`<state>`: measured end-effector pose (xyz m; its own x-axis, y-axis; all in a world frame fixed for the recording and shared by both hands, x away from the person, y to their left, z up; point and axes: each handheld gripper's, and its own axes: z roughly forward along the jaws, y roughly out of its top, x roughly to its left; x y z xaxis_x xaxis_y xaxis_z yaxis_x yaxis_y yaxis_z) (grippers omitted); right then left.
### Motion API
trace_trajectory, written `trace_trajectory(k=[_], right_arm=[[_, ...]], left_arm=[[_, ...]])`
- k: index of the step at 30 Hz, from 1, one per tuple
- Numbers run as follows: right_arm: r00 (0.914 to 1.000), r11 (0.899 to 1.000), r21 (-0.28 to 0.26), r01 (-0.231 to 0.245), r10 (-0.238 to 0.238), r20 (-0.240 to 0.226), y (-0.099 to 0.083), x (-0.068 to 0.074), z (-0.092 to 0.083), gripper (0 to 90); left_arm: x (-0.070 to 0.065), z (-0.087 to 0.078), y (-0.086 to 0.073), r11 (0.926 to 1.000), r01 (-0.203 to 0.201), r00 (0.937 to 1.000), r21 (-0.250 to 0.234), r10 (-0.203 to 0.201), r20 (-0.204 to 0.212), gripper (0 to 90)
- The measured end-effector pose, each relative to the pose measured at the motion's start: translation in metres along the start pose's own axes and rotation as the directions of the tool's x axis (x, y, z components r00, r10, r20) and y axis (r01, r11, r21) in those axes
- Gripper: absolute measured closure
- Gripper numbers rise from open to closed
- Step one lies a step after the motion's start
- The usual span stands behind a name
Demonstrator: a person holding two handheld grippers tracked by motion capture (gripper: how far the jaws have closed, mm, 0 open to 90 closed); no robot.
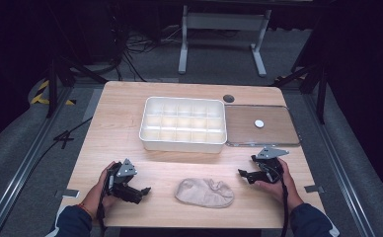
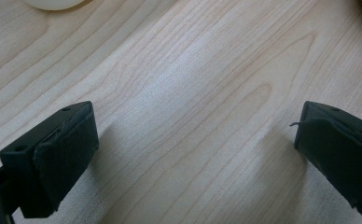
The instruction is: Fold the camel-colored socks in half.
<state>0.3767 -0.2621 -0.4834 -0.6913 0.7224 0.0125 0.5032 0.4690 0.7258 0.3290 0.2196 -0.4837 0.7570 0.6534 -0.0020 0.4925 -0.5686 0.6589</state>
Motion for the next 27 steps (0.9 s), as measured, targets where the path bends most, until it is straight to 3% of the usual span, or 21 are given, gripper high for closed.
trace_trajectory(k=[2, 10, 16, 22, 27], right_arm=[[0.9999, 1.000, 0.003, -0.004, 0.004, -0.010, 0.001, 0.000, -0.002, 27.9], [0.9973, 0.996, -0.094, -0.004, -0.003, -0.073, 0.015, 0.017, -0.017, 39.8], [0.9918, 0.989, -0.137, 0.056, -0.071, -0.106, 0.029, 0.044, -0.023, 54.9], [0.9702, 0.982, -0.155, 0.112, -0.142, -0.196, 0.035, 0.070, -0.022, 67.2], [0.9519, 0.978, -0.141, 0.156, -0.187, -0.243, 0.038, 0.092, -0.015, 71.3]], left_arm=[[0.000, 0.000, 0.000, 1.0000, 0.000, 1.0000, 0.000, 0.000, 0.000, 0.0], [-0.001, 0.000, 0.000, 1.0000, 0.009, 1.0000, -0.002, -0.009, 0.000, 0.0], [-0.001, 0.000, -0.001, 0.9999, 0.010, 0.9999, -0.001, -0.010, 0.006, 0.4], [-0.001, -0.001, -0.001, 1.0000, 0.001, 1.0000, 0.000, -0.001, 0.001, 0.4], [-0.002, -0.001, -0.001, 1.0000, -0.009, 0.9999, -0.002, 0.009, 0.008, 1.1]])
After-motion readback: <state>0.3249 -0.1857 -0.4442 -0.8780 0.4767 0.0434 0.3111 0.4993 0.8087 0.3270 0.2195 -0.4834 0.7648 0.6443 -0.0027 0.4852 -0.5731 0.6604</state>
